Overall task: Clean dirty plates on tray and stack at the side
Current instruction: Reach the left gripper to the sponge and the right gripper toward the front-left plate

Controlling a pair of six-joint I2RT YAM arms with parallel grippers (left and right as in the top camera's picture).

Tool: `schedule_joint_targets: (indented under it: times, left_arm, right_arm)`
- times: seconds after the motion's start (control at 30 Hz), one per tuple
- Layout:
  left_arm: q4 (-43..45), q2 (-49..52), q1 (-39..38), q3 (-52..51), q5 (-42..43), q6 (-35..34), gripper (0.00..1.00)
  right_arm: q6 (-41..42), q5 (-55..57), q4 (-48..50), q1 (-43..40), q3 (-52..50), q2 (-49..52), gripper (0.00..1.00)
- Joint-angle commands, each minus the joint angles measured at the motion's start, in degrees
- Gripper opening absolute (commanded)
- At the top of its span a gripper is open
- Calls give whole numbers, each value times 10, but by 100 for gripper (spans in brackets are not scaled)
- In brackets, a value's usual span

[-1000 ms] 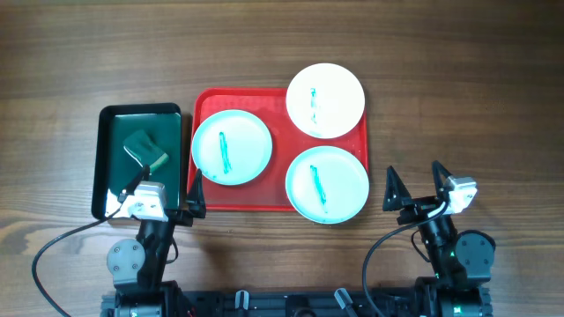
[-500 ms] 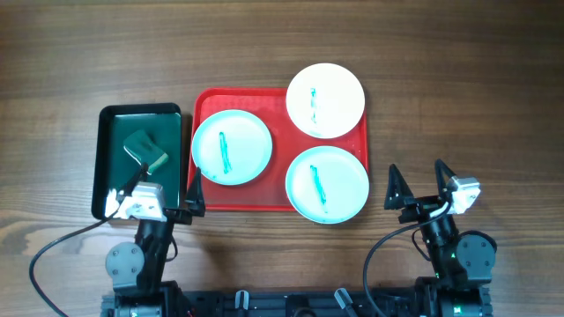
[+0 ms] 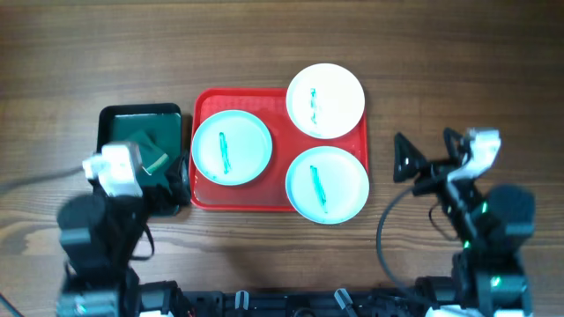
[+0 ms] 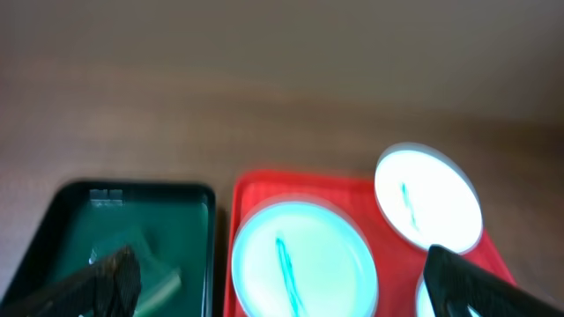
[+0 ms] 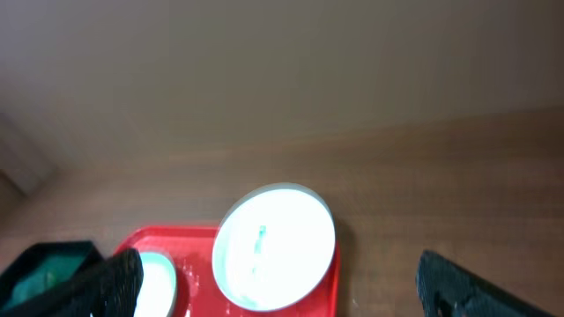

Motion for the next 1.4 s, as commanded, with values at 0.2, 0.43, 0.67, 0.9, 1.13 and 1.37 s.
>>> schedule_joint_targets:
  times: [0.2,0.43,0.67,0.9,1.13,1.37]
  left_arm:
    - [-287,384,0,334,112,-2,100]
    - [-253,556,0,348,157,-25,100]
    - [-257,594,4,354,38,-130,93]
    - [-363,594,42,390,-167,-225,100]
    - [-349,597,66,390,-218,-255,99]
    - [-338,602,68,390,-218,-255,100]
  right_arm:
    - [-98,-19,-331,-2,342,313,100]
    - [-36,-87,-350,-2,394,471,100]
    - [23,-41,-341,80,397,523,95]
    - [129,41,-291,243,415,644,77]
    - [102,45,-127,329,414,752,61]
    - [67,102,-59,362,415,826,48]
